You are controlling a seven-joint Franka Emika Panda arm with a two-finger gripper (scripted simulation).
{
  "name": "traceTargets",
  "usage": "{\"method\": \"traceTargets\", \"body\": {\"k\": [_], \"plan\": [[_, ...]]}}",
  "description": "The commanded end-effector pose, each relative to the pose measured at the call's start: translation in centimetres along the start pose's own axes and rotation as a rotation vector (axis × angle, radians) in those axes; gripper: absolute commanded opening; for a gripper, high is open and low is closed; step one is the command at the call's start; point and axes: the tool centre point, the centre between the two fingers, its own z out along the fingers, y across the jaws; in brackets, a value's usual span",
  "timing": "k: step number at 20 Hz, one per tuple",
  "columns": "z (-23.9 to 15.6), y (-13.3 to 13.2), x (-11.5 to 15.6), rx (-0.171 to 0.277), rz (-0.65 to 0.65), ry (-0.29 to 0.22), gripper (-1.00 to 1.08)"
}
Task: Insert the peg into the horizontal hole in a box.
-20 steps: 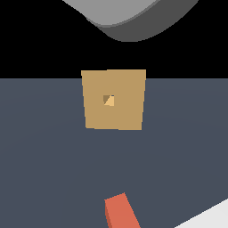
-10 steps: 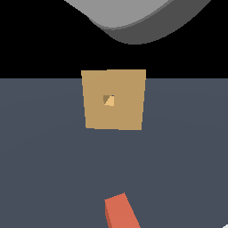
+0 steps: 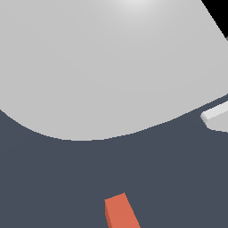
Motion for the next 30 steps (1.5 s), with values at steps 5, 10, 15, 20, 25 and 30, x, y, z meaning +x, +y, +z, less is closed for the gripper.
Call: {"method": "traceTargets", "body": {"k": [5,10,15,20,25,30], "plan": [[0.8,0.1,-0.1,-0.001,0.0,-0.001,1.0],[0.8,0.1,-0.1,-0.001,0.0,-0.001,-1.0],[0.8,0.1,-0.1,-0.001,0.0,-0.001,-1.0],[0.8,0.1,0.0,-0.001,0.001,0.0,-1.0],[0.6,0.0,0.5,-0.001,0.009,-0.001,-1.0],[0.2,-0.3,1.6,-0.001,0.026,-0.001,-1.0]]}}
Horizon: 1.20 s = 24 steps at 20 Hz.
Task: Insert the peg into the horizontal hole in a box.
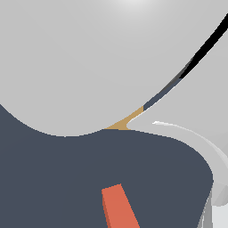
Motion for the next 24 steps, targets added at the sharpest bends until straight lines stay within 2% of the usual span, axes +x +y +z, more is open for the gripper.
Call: {"method": "traceTargets", "body": {"k": [1,13,24], "plan": [[-0.4,-0.1,0.6,-0.002,0.01,-0.002,-1.0],[-2.5,-1.1,6.6,-0.002,0.101,-0.002,-1.0],[-5.4,-1.5,15.2,-0.003,0.232,-0.001,-1.0]]}}
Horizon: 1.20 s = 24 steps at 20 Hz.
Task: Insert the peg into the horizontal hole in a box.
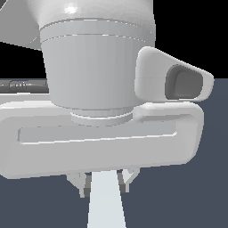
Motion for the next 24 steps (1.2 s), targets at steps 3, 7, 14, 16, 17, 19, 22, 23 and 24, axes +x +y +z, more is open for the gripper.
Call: {"method": "traceTargets", "body": {"k": [3,7,14,16,17,19,22,23,24], "plan": [[-1.4,-0.6,3.7,-0.003,0.057,-0.001,-1.0],[-2.5,-0.9,6.8,-0.003,0.104,-0.001,-1.0],[-3.9,-1.0,10.8,-0.003,0.165,-0.001,-1.0],[-4.2,-0.9,11.6,-0.003,0.177,-0.001,-1.0],[-4.3,-0.9,11.9,-0.003,0.182,-0.001,-1.0],[-4.5,-0.8,12.5,-0.003,0.19,-0.001,-1.0],[-4.7,-0.8,13.0,-0.003,0.197,-0.001,-1.0],[-4.8,-0.7,13.1,-0.003,0.199,-0.001,-1.0],[-4.8,-0.7,13.1,-0.003,0.2,-0.001,-1.0]]}}
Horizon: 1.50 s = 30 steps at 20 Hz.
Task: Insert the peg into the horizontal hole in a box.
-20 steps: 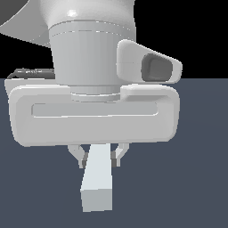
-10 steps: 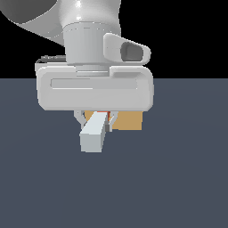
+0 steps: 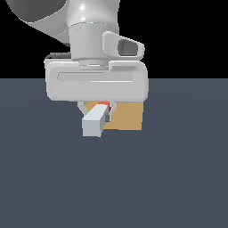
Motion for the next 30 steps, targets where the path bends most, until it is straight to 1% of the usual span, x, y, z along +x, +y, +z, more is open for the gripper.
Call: {"method": "traceTargets", "body": {"k": [1,10,14,18,26,30], "plan": [[-0.2,0.1,0.1,-0.002,0.004,0.0,-1.0],[0.0,-0.1,0.2,0.002,0.003,0.0,-1.0],[0.0,-0.1,1.1,0.002,0.003,0.0,-1.0],[0.0,-0.1,3.2,0.001,0.003,0.0,-1.0],[-0.2,0.0,9.7,-0.002,0.004,0.0,-1.0],[-0.2,0.1,11.5,-0.003,0.005,0.0,-1.0]]}}
